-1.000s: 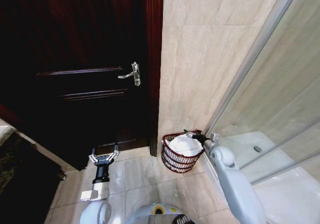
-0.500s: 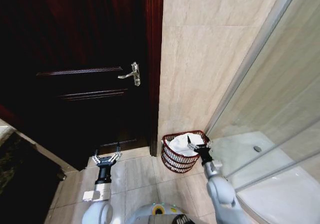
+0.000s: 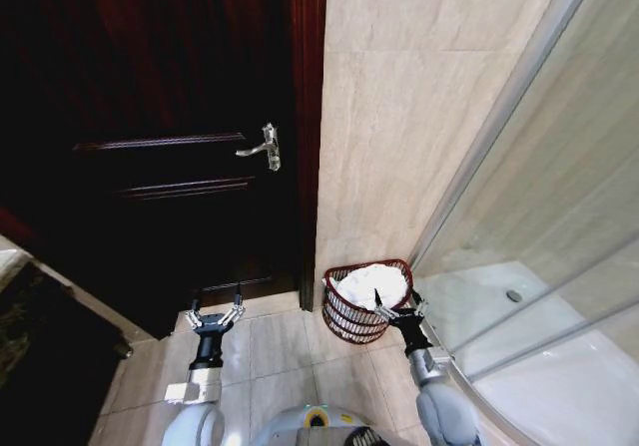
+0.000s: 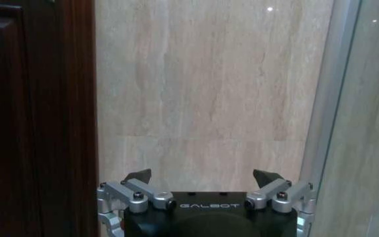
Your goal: Discard the used towel into the hamper.
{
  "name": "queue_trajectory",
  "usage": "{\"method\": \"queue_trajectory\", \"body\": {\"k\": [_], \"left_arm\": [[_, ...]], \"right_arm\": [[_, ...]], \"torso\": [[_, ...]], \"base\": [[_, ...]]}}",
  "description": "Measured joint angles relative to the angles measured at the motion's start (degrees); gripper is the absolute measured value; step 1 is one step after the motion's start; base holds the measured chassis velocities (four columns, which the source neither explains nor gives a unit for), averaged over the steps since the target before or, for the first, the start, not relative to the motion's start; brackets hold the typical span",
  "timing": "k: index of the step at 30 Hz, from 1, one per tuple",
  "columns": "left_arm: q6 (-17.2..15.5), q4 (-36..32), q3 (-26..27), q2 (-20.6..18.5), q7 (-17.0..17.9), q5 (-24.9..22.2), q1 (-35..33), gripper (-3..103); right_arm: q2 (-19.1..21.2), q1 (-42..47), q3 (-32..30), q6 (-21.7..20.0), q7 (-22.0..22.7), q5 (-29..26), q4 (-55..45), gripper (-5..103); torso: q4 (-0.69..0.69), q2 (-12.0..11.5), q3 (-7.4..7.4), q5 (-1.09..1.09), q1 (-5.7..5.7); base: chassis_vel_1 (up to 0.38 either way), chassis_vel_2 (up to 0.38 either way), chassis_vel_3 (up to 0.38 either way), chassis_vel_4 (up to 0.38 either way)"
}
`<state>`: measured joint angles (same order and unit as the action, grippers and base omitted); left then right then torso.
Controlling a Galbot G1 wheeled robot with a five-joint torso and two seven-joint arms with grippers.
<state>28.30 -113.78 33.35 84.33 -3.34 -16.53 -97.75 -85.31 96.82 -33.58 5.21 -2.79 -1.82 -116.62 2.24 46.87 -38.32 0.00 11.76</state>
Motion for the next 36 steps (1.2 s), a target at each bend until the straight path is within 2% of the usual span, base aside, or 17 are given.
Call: {"method": "queue_trajectory", "body": {"k": [9,15,36], "left_arm": [[-0.41,-0.06,-0.30,0.43,-0.11,0.43,0.02,100],[-1.42,-0.99,-0.10,0.34,-1.37,0.37,-0.31,100],[-1.07,-1.04,0.33,0.27,-2.01,0.74,-0.39,100]], "right_arm": [[0.08,-0.09,0.12,1.14,-0.32,0.06,0.91,100],[-0.15,-0.29,0.19,1.54,-0.54,0.06,1.09,100],[0.09,1.10,0.27,2.15,-0.57,-0.16,0.64,100]], "torso": [[0.00,0.01,0.01,0.00,-0.02],[0.00,-0.01,0.00,0.01,0.00],[0.00,-0.01,0.00,0.00,0.01]], "base": [[0.066,-0.040,-0.051,0.060],[0.000,0.000,0.000,0.000],[0.034,0.029,0.025,0.033]]}}
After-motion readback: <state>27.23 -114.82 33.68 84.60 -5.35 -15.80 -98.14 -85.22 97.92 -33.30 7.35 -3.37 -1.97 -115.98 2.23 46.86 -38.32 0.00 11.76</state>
